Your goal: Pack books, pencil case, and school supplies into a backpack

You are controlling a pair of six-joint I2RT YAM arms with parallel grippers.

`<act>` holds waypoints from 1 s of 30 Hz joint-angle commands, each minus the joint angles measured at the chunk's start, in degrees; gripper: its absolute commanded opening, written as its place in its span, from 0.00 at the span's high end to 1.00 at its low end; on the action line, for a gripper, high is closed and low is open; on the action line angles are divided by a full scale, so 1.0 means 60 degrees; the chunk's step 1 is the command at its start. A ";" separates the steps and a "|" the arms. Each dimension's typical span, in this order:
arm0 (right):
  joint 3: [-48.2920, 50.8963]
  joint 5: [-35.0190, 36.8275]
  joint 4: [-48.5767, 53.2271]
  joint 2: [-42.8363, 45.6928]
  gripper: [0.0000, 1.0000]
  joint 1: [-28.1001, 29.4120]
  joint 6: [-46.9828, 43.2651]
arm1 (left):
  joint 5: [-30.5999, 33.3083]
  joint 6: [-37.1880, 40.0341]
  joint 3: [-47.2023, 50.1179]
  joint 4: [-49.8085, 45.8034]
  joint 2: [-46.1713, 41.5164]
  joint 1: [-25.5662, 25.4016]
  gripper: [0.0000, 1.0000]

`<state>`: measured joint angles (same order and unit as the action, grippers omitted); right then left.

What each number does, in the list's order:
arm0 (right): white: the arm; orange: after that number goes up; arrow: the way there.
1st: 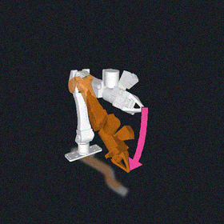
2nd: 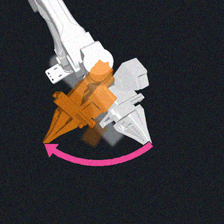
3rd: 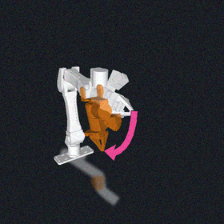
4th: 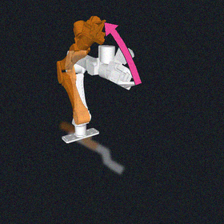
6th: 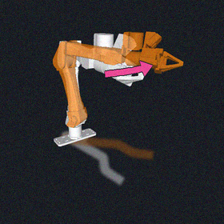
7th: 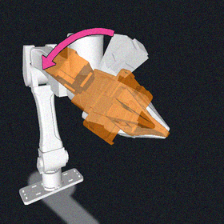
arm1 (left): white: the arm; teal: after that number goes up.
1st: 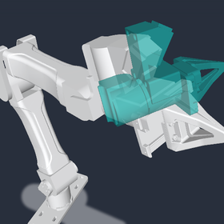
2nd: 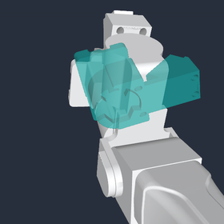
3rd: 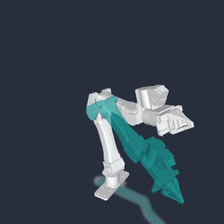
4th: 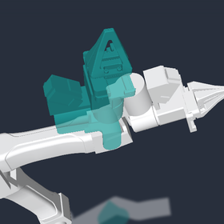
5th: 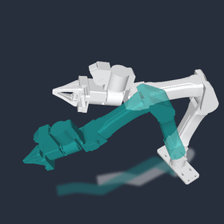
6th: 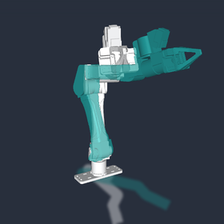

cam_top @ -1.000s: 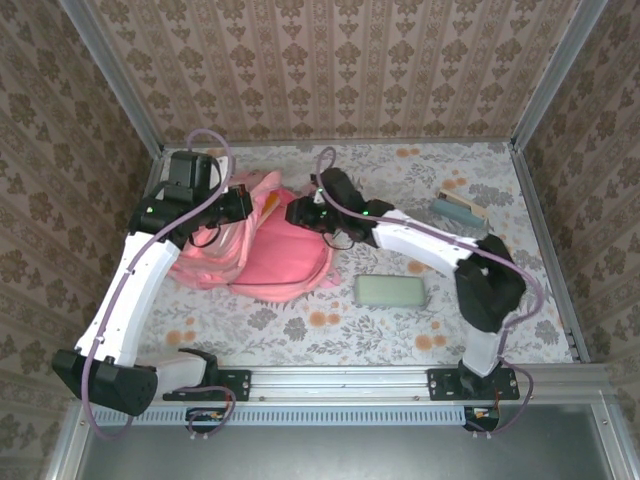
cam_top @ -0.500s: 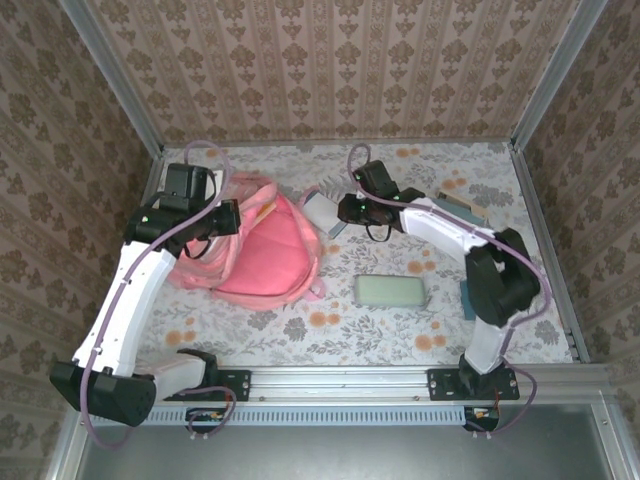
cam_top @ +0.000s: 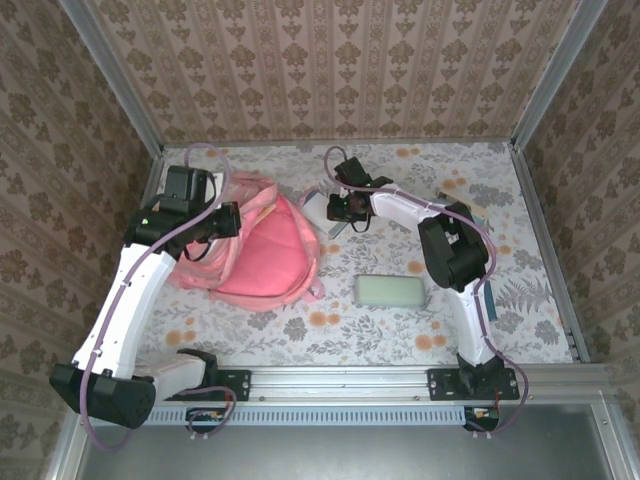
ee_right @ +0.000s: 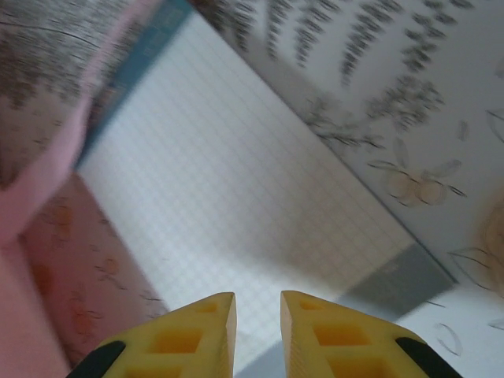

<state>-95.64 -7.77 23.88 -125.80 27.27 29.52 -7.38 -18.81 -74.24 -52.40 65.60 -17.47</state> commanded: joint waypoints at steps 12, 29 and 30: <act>0.4570 0.1353 -0.0348 0.2760 0.80 -0.1260 0.0701 | 0.0556 -0.0007 0.0404 0.0633 -0.0098 -0.0604 0.98; 0.3496 0.1557 0.0771 0.3717 0.69 -0.1343 -0.0799 | 0.1733 -0.1978 -0.0162 0.2252 0.1596 -0.3632 0.58; 0.3434 0.1554 0.0808 0.3631 0.70 -0.1374 -0.0836 | 0.1452 -0.2232 -0.0044 0.2583 0.1805 -0.3677 0.59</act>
<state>-73.25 -0.56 24.62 -101.60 19.84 27.44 2.50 -26.39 -74.87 -42.65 73.95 -38.72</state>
